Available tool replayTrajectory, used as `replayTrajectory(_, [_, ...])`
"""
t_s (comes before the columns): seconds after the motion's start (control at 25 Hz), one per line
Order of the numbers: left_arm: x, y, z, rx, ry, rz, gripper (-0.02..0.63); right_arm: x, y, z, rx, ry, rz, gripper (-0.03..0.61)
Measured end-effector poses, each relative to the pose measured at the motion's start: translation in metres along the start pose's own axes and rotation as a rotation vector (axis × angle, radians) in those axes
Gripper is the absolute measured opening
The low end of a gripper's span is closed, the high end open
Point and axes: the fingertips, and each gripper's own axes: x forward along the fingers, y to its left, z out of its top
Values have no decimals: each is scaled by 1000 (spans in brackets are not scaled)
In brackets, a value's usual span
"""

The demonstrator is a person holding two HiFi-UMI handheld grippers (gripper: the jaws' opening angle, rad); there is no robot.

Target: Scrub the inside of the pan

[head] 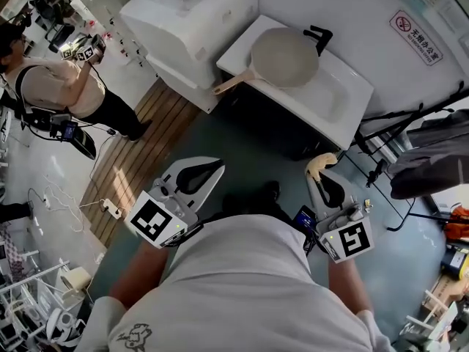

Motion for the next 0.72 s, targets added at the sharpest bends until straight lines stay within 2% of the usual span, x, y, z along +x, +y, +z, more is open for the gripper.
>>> replayTrajectory(0.32, [-58, 11, 7, -29, -71, -24, -2, 5, 56, 9, 0, 6, -22, 23])
replayTrajectory(0.72, [-76, 16, 11, -43, -99, -53, -2, 11, 81, 22, -9, -8, -43, 23])
